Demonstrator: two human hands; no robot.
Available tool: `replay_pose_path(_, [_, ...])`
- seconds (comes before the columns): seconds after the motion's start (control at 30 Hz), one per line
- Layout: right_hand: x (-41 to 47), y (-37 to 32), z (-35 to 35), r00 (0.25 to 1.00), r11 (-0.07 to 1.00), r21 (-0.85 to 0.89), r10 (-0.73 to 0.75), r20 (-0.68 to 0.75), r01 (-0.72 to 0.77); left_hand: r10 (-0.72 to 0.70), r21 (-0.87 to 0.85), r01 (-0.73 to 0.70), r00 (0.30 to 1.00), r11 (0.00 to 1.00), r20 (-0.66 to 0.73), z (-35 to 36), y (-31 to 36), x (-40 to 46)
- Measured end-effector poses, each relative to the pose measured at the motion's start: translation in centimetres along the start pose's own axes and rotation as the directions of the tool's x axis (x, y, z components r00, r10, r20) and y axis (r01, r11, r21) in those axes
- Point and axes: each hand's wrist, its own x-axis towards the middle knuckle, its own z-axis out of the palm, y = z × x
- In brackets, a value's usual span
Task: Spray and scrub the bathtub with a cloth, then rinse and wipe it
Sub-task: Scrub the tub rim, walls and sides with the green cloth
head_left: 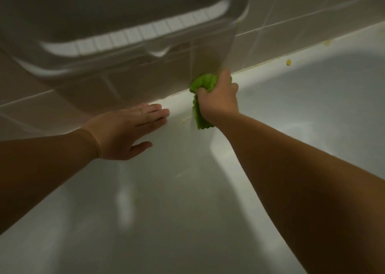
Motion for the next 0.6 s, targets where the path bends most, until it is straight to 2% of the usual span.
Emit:
replay_pose_path(0.17, [5.8,2.1,-5.6,0.983,0.991,-0.012,0.129,-0.13,-0.132,-0.015,-0.012,0.015,1.0,1.0,0.004,0.2,0.1,1.6])
replay_pose_path(0.23, [6.9,2.5,-6.6,0.973,0.983,-0.006,0.18,-0.141,-0.183,-0.018,-0.009,0.018,1.0,1.0,0.019,0.2,0.3,2.0])
replay_pose_path(0.3, [5.9,2.4,-5.5,0.987,0.989,-0.105,0.085,-0.136,-0.099,-0.017,0.014,0.016,0.999,1.0,0.033,0.2,0.3,2.3])
replay_pose_path(0.37, [2.9,1.7,-3.5,0.978,0.979,-0.176,-0.135,-0.156,0.107,0.0,0.044,-0.002,0.999,0.999,0.039,0.3,0.5,3.0])
replay_pose_path(0.43, [1.2,2.2,-0.9,0.931,0.919,-0.249,-0.345,-0.123,0.307,-0.002,0.067,0.0,0.999,0.998,0.038,0.4,0.7,3.8])
replay_pose_path(0.47, [1.1,2.4,0.0,0.921,0.904,-0.257,-0.377,-0.097,0.343,-0.004,0.07,0.002,0.999,0.998,0.036,0.6,0.7,4.1])
replay_pose_path(0.53, [1.4,2.6,-0.3,0.929,0.924,-0.143,-0.365,-0.059,0.354,-0.014,0.068,0.012,1.0,0.998,0.022,0.7,0.9,4.7])
replay_pose_path(0.6, [2.7,3.2,-2.0,0.927,0.928,-0.139,-0.361,-0.101,0.346,-0.018,0.075,0.018,1.0,0.997,0.003,0.7,1.0,5.3])
